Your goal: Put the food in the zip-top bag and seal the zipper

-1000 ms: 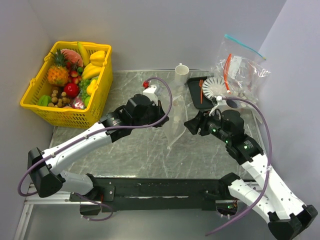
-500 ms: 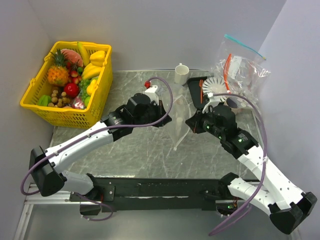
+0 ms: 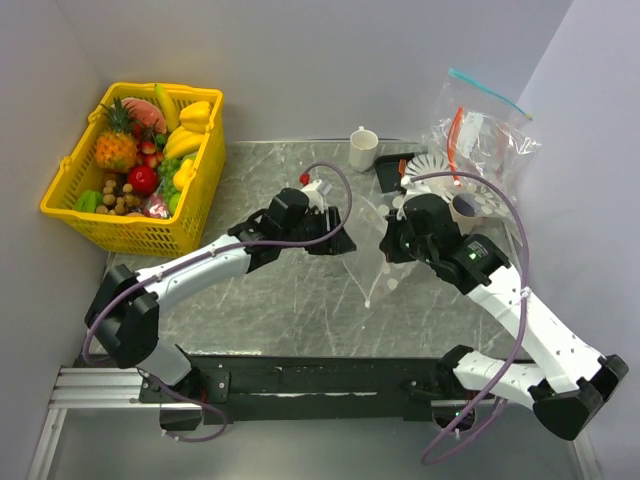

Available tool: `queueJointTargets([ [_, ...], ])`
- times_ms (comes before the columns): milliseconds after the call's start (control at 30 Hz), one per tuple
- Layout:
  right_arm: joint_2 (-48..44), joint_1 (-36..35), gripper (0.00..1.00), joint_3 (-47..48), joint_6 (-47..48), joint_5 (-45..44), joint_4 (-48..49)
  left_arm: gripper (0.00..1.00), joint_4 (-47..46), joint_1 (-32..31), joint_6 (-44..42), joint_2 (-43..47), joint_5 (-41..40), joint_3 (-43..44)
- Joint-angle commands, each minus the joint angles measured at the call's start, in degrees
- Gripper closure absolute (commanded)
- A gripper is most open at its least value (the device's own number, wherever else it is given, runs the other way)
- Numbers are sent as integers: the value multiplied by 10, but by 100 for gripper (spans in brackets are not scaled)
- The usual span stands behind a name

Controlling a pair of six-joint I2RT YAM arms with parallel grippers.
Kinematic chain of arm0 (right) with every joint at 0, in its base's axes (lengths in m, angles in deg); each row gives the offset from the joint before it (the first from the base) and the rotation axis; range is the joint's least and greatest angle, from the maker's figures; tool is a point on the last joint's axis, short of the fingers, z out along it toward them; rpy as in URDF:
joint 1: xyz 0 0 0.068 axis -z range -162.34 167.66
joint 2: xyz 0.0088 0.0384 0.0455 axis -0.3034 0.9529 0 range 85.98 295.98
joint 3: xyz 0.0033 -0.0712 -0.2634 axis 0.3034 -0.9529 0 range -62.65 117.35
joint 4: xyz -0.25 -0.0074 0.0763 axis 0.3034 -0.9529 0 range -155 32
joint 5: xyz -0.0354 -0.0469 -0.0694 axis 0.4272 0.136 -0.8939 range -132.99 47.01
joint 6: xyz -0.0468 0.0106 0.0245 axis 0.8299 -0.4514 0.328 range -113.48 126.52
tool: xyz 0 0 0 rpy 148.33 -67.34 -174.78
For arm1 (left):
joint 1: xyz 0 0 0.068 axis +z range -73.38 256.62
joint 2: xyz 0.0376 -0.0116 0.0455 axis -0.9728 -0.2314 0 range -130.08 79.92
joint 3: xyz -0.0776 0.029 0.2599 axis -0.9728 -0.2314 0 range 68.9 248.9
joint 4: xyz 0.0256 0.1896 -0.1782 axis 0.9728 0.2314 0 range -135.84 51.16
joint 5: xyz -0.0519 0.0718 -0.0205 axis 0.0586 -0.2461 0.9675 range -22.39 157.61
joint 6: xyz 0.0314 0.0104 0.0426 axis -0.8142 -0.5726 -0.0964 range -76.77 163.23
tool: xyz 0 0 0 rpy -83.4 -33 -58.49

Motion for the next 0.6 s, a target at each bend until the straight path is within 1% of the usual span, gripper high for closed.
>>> queueJointTargets([
  [0, 3, -4, 97, -20, -9, 1, 14, 24, 27, 17, -22, 18, -41, 17],
  [33, 9, -3, 96, -24, -10, 4, 16, 17, 41, 19, -28, 22, -62, 23],
  [67, 22, -3, 96, -28, -12, 11, 20, 15, 67, 22, -39, 29, -75, 24],
  [133, 41, -4, 96, -35, -12, 17, 33, 10, 88, 33, -50, 56, -90, 24],
  [200, 68, -3, 100, -36, -12, 36, 48, 9, 120, 50, -64, 86, -100, 25],
  [300, 100, -3, 100, -34, -18, 51, 71, 5, 172, 77, -81, 130, -107, 37],
  [433, 119, -3, 100, -34, -26, 62, 96, 1, 239, 110, -109, 179, -123, 76],
  [500, 119, -4, 100, -36, -33, 62, 113, 1, 268, 132, -138, 203, -148, 93],
  [533, 120, -3, 100, -37, -35, 73, 117, 1, 290, 140, -146, 209, -178, 106],
  [567, 120, -3, 100, -35, -38, 75, 122, 1, 297, 164, -161, 214, -189, 113],
])
